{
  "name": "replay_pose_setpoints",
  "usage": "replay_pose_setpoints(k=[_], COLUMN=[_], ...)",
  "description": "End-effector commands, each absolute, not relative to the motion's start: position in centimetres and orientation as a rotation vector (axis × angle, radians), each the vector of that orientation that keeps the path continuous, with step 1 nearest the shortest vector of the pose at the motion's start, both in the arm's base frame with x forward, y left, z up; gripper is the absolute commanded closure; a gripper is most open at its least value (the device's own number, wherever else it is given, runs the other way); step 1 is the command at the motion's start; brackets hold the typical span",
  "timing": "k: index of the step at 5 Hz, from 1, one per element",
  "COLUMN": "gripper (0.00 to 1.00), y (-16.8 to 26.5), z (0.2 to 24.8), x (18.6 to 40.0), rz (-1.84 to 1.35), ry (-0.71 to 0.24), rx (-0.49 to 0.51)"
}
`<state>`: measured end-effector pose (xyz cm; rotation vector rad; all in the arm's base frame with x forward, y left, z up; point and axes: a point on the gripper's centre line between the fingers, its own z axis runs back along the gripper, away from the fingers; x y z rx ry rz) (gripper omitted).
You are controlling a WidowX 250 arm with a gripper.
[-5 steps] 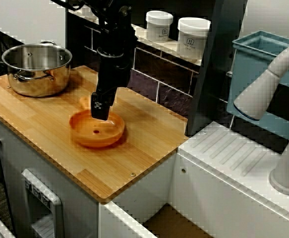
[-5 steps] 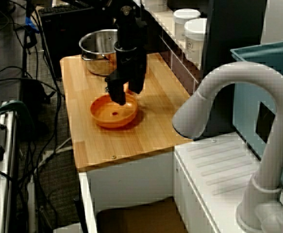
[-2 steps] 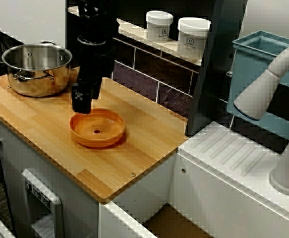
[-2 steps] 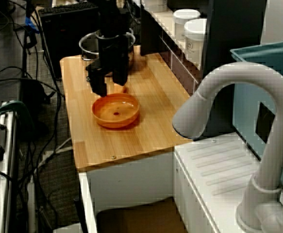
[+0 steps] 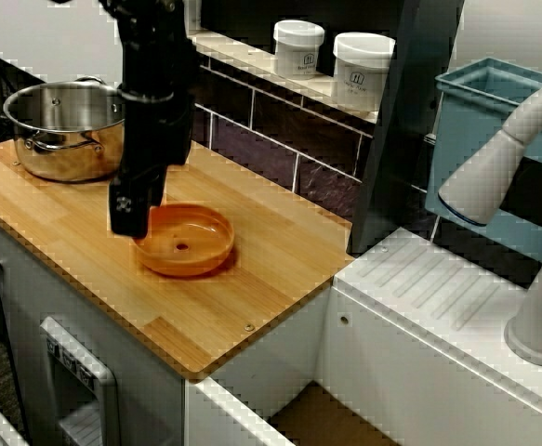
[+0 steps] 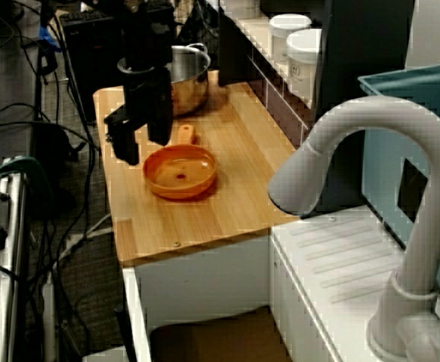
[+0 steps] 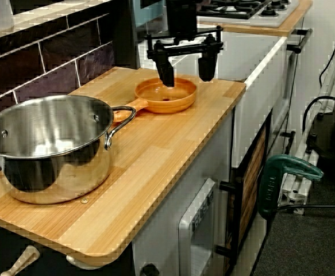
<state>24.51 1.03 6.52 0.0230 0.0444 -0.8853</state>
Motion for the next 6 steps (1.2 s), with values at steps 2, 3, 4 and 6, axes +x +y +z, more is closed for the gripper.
replay_pose_setpoints(k=[2,3,4,6], gripper=[0.00,0.00,0.00,0.00], y=[-1.9,-2.5,-3.0,-3.5], z=[6.7,6.1,5.0,3.7], x=[25.5,26.3,26.7,26.4], rz=[-0.839,-0.769,-0.756,-0.730], ry=[-0.016,-0.036,-0.020,-0.019], rx=[0.047,0.052,0.078,0.108])
